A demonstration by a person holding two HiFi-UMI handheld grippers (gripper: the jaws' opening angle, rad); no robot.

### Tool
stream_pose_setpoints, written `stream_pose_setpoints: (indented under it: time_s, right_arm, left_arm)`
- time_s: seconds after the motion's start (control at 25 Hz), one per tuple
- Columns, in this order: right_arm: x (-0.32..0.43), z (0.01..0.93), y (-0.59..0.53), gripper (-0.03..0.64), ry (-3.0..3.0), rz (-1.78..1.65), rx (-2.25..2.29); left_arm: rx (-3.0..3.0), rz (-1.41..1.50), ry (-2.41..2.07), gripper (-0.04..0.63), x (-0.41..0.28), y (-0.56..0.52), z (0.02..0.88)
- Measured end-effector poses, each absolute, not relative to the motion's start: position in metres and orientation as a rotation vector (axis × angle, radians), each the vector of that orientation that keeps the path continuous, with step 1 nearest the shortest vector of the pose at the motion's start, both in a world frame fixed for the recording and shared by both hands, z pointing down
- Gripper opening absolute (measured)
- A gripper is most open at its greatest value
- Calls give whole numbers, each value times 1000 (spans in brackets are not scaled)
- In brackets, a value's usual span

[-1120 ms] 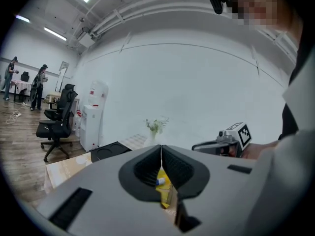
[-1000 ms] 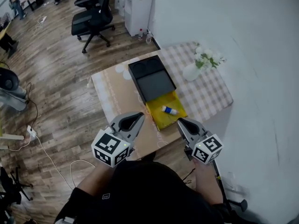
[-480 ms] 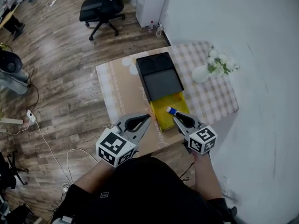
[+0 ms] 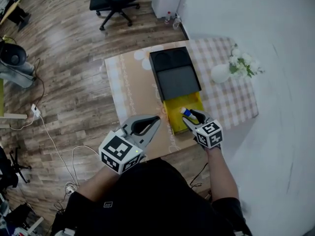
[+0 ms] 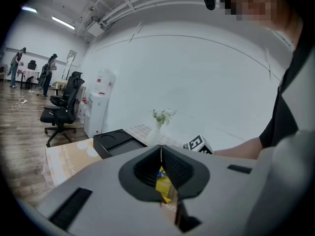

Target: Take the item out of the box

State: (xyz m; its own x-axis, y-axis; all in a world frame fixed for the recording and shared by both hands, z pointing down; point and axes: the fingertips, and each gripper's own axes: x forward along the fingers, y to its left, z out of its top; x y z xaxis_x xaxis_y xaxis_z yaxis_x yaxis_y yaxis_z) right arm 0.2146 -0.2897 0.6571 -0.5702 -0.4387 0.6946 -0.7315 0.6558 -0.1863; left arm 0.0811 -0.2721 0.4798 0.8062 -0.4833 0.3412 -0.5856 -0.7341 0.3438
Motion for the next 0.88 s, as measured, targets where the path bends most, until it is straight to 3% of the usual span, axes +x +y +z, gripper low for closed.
stream_pose_setpoints:
  time_s: [0.88]
  right_arm:
    - [232,754,-292,179,-1863,473,703]
  left_arm:
    - [2516,317,-915,15,49,-256,478]
